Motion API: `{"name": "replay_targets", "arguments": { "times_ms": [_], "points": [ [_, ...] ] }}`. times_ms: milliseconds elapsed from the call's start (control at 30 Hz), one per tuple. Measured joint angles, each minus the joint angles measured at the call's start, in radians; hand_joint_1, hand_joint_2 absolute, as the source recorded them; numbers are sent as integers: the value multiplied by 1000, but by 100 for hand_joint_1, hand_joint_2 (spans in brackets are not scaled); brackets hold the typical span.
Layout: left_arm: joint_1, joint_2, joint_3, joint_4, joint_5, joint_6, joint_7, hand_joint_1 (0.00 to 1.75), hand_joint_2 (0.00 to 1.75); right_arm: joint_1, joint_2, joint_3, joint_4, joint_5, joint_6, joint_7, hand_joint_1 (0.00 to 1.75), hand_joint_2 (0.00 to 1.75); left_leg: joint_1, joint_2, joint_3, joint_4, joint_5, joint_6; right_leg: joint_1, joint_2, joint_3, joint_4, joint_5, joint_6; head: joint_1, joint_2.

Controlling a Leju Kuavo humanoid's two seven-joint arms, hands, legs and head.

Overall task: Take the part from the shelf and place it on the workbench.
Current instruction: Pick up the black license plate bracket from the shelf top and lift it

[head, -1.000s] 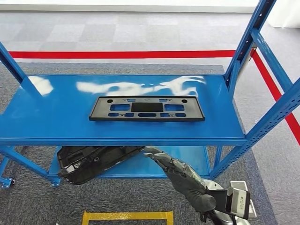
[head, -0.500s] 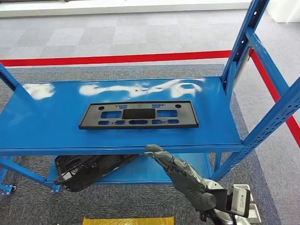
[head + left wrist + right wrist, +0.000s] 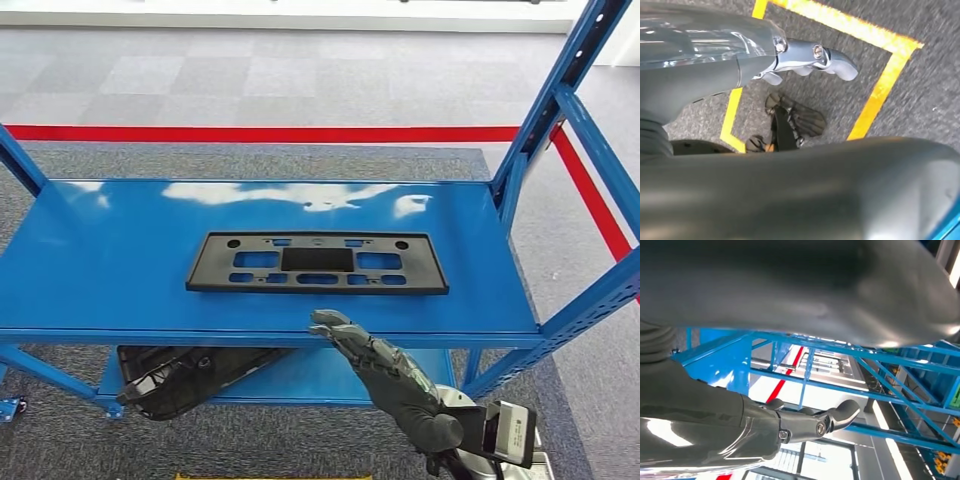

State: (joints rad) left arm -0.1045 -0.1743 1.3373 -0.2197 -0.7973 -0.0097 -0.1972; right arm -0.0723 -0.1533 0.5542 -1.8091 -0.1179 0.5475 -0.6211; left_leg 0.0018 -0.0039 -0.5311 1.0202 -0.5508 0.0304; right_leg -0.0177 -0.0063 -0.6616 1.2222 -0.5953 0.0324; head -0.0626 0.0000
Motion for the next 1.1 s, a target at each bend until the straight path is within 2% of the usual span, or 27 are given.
{"name": "replay_targets", "arguments": {
  "times_ms": [33,67,100,167,233,267,300,367,400,433,467,500,567,600,633,733,900,1100],
  "points": [
    [0,0,0,0,0,0,0,0,0,0,0,0,0,0,0,1,0,0,0,0,10,1,-9,-5,-1,0,21,-59,38,0,0,0],
    [0,0,0,0,0,0,0,0,0,0,0,-1,1,1,0,2,0,0,-1,0,18,3,-17,-11,0,1,42,-113,64,-1,0,0],
    [-1,0,0,0,0,1,0,0,0,0,0,-1,2,2,0,4,0,0,-2,0,21,5,-23,-16,2,1,56,-146,73,-7,0,0],
    [-4,0,0,0,0,4,1,0,0,0,-1,-1,2,6,-2,8,0,0,-4,0,22,5,-28,-22,6,4,62,-161,64,-21,0,0],
    [-4,0,0,0,-1,8,5,0,0,-5,-1,-2,3,11,-9,17,0,0,-3,1,23,9,-36,-28,2,4,64,-164,61,-34,0,0],
    [-5,0,0,0,-2,10,7,0,0,-9,-1,-2,3,13,-13,23,0,0,-2,1,16,27,-48,-33,0,3,66,-165,60,-38,0,0],
    [-5,0,0,0,-2,12,10,0,0,-14,-1,-3,5,14,-18,29,0,0,-1,1,-3,66,-69,-38,-2,2,69,-166,58,-42,0,0],
    [-4,0,0,0,-3,18,16,0,0,-24,-1,-6,13,12,-22,35,0,0,3,0,-74,194,-120,-47,-2,0,71,-166,54,-48,0,0],
    [-2,0,0,0,-4,21,19,0,0,-28,-1,-8,17,10,-22,37,0,0,5,0,-111,253,-135,-49,-2,0,72,-166,51,-49,0,0],
    [-1,0,0,0,-4,23,20,0,0,-31,-1,-10,22,9,-22,38,0,0,5,0,-135,284,-133,-49,-2,0,75,-166,49,-50,0,0],
    [1,0,0,0,-4,23,21,0,0,-33,-1,-12,26,8,-22,40,0,0,5,0,-142,277,-110,-47,-1,1,79,-166,46,-50,0,0],
    [1,0,0,0,-4,24,21,0,0,-36,-1,-13,28,8,-22,42,0,0,4,0,-129,232,-70,-43,0,2,86,-166,42,-49,0,0],
    [1,0,0,0,-5,24,19,0,0,-42,-1,-16,32,9,-23,48,0,0,-1,1,-83,109,6,-29,1,2,98,-167,33,-44,0,0],
    [0,0,0,0,-5,24,18,0,0,-46,-1,-17,33,9,-23,52,0,0,-4,1,-64,61,25,-24,2,3,101,-166,29,-41,0,0],
    [0,0,0,0,-5,24,18,0,0,-49,-1,-19,35,9,-26,56,0,0,-6,1,-53,37,27,-29,3,3,102,-166,26,-40,0,0],
    [3,-1,0,0,-7,28,17,0,0,-54,-1,-21,41,8,-49,76,0,0,-6,0,-45,22,16,-49,4,3,104,-168,24,-38,0,0],
    [2,-3,0,0,-5,31,23,0,0,-57,4,-22,61,34,-115,137,0,0,-6,0,-43,22,13,-39,3,4,113,-179,27,-32,0,0],
    [2,-6,0,0,-2,31,28,0,0,-85,7,-13,109,114,-185,203,0,0,-7,0,-42,23,12,-37,3,4,114,-182,28,-29,0,0]
  ]
}}
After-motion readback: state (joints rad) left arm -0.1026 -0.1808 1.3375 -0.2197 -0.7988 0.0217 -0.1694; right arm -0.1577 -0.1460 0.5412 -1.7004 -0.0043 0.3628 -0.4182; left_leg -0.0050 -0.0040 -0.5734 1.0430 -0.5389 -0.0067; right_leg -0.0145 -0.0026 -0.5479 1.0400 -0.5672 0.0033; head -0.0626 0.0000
